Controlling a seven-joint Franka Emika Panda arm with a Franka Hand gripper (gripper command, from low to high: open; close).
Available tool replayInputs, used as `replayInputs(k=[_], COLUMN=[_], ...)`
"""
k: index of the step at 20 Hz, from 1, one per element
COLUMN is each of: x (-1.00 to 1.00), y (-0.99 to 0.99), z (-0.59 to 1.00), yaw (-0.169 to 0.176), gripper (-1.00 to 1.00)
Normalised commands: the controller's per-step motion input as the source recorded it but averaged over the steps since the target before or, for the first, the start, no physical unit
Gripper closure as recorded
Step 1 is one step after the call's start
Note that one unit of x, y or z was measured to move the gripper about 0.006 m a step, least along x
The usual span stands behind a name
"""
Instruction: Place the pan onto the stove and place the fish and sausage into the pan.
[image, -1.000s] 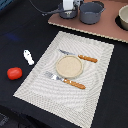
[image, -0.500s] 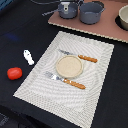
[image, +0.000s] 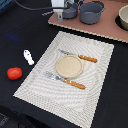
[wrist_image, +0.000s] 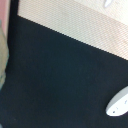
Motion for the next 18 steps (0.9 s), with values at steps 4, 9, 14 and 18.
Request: replayInputs(k=[4,9,14,18], x=[-0.10,-0.14,-0.21,-0.19], y=[-1.00,-0.99,-0.97,-0.91], z=[0.08,0.06,0.02,0.02], yaw=[0.000,0.000,0.000,0.000], gripper=[-1.00,-1.00,-1.00,-1.00])
